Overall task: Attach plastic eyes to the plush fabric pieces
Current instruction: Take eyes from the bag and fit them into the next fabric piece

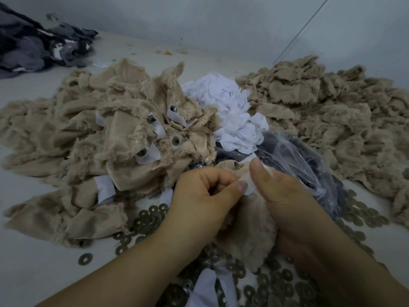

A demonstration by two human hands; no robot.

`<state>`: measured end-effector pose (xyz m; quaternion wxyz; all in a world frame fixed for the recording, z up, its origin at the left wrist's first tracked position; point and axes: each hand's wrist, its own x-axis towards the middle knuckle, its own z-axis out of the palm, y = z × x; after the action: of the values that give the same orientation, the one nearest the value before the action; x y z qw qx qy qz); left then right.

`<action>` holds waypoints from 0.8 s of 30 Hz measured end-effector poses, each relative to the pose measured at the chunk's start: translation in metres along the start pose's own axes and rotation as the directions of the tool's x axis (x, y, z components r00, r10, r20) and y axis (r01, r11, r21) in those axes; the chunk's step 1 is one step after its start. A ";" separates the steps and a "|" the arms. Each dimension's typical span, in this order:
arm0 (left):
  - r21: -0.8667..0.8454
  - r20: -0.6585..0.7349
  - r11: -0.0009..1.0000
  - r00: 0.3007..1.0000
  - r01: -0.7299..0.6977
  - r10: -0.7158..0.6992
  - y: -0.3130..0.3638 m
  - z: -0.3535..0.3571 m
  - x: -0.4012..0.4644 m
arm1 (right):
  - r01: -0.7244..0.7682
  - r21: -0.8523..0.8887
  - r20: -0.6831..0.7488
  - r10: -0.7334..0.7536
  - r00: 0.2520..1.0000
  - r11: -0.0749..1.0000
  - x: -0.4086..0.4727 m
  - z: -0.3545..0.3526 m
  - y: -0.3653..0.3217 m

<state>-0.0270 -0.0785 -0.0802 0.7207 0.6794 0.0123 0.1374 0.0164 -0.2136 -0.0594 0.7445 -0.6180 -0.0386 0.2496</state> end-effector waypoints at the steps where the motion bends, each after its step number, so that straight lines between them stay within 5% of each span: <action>1: -0.013 -0.001 1.000 1.000 0.020 -0.020 0.000 -0.002 0.001 | -0.074 0.046 0.075 0.070 0.995 0.996 0.000 -0.002 -0.003; 4: -0.007 -0.020 0.999 0.999 0.032 -0.032 0.000 -0.006 0.003 | -0.263 0.133 0.219 0.230 0.948 0.956 0.001 -0.006 -0.008; 8: 0.028 -0.024 0.999 1.000 0.019 -0.019 -0.001 -0.009 0.006 | -0.334 0.121 0.191 0.308 0.932 0.935 0.007 -0.012 -0.010; 15: 0.085 0.029 0.996 0.999 0.011 -0.013 -0.001 -0.011 0.007 | -0.196 0.104 0.060 0.190 0.980 0.975 0.009 -0.011 -0.006; 24: 0.104 -0.082 0.993 0.996 0.050 -0.041 -0.003 -0.011 0.011 | -0.093 0.101 0.034 0.090 0.995 0.991 0.005 -0.009 -0.008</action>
<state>-0.0185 -0.0654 -0.0827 0.6855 0.7102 0.0637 0.1470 0.0269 -0.2202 -0.0556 0.7624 -0.5763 -0.0081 0.2940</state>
